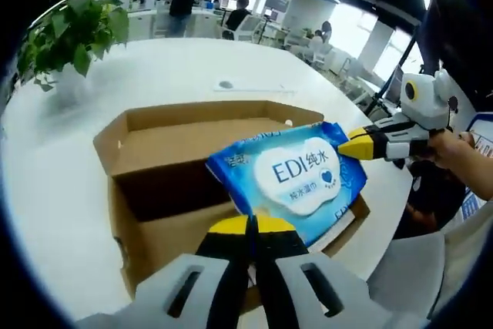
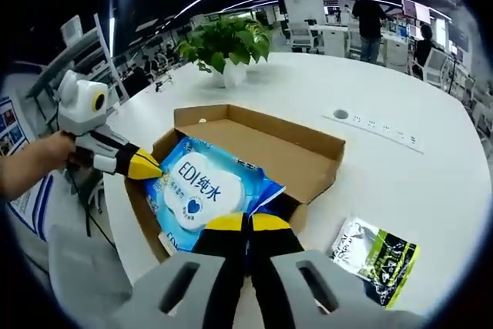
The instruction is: Operate the shoe box by opening the lid, removing the specified soft item, and placing it in the target area until the item is outside and the box remains undamaged.
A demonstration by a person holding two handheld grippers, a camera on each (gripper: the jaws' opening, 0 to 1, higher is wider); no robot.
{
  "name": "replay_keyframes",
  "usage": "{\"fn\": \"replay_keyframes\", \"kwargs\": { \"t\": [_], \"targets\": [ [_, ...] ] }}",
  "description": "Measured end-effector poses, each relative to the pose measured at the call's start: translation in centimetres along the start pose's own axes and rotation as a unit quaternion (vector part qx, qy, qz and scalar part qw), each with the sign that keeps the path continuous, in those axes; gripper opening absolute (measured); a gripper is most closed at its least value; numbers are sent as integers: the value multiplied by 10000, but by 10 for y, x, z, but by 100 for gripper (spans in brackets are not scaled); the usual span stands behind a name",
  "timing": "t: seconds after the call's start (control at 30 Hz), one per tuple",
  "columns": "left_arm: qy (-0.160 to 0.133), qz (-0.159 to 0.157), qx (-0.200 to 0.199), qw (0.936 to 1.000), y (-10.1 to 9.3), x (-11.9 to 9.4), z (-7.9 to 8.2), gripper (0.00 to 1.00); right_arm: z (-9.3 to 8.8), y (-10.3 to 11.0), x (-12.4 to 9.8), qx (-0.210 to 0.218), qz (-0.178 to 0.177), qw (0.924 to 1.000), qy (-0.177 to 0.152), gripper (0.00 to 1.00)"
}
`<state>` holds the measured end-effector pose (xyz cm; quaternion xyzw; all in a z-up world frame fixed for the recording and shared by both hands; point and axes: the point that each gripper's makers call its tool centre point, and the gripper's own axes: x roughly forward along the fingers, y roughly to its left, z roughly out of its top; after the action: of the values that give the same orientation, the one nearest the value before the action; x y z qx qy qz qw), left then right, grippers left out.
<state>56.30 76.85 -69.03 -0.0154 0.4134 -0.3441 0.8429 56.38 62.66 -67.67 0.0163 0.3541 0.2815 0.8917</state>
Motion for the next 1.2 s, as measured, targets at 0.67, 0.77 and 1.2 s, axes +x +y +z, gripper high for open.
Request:
{"fn": "replay_keyframes", "kwargs": {
  "t": [0.67, 0.77, 1.2],
  "targets": [
    [1, -314, 287, 9991, -61, 24, 21, 0, -14, -46, -48, 296, -375, 9988, -49, 0],
    [20, -361, 351, 9987, -71, 29, 24, 0, -17, -54, -55, 370, -434, 9984, -49, 0],
    [27, -559, 421, 9975, -107, 48, 38, 0, -27, -87, -81, 534, -673, 9963, -11, 0]
  ]
}}
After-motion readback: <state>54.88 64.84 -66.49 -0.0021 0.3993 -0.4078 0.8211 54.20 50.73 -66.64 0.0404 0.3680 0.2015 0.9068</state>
